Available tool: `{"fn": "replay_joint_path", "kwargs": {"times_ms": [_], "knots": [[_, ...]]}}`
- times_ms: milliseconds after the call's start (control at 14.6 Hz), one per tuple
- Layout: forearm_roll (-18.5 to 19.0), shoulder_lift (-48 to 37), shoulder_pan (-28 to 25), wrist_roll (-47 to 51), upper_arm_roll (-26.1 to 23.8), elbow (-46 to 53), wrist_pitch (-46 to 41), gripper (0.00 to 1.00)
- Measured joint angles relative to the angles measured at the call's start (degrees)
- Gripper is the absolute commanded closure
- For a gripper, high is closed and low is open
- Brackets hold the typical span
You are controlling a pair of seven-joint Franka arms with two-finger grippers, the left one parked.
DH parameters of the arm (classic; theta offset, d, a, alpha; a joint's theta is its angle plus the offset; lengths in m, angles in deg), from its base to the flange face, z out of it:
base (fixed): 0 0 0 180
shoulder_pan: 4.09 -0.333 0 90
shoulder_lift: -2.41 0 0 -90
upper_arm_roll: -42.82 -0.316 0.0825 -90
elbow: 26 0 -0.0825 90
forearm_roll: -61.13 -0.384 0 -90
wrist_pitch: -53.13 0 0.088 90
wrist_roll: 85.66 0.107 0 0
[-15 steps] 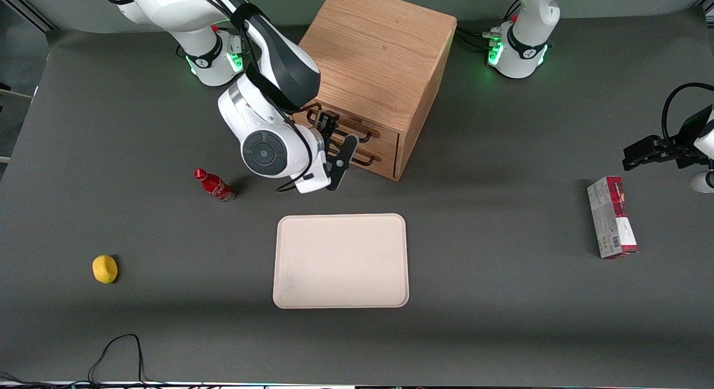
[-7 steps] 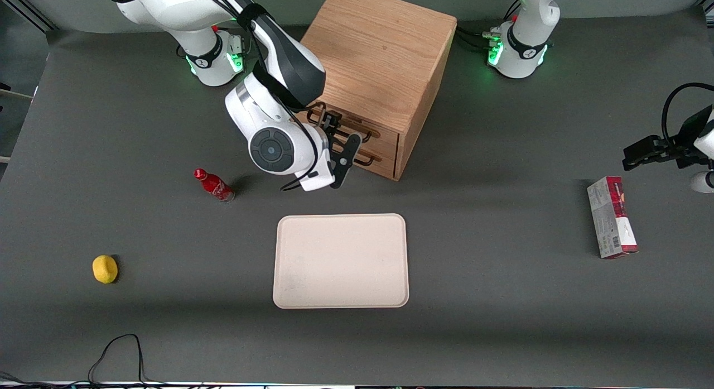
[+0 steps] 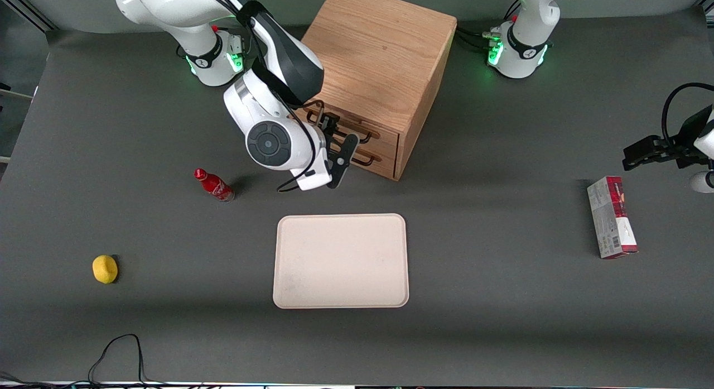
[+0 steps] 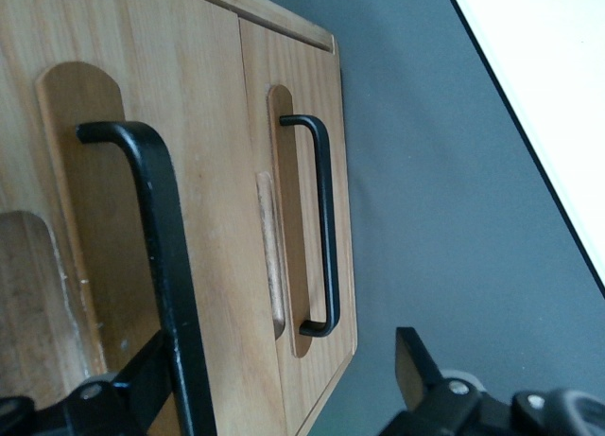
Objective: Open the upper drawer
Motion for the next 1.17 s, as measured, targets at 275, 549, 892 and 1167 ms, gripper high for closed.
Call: {"fn": "replay_joint_path", "kwargs": {"times_ms": [275,549,892,1167], "knots": [[0.45,-0.50,0.03,-0.01,0.08,-0.68,1.21,0.00],[1.71,-0.09,0.04,-0.01,0.34,-1.68,4.60,0.00],[1.78,-0.10,0.05,-0.01,0.53,-1.75,5.16,0.00],[1.78,-0.10,0.35,-0.01,0.72,-1.74,5.54,0.00]]}}
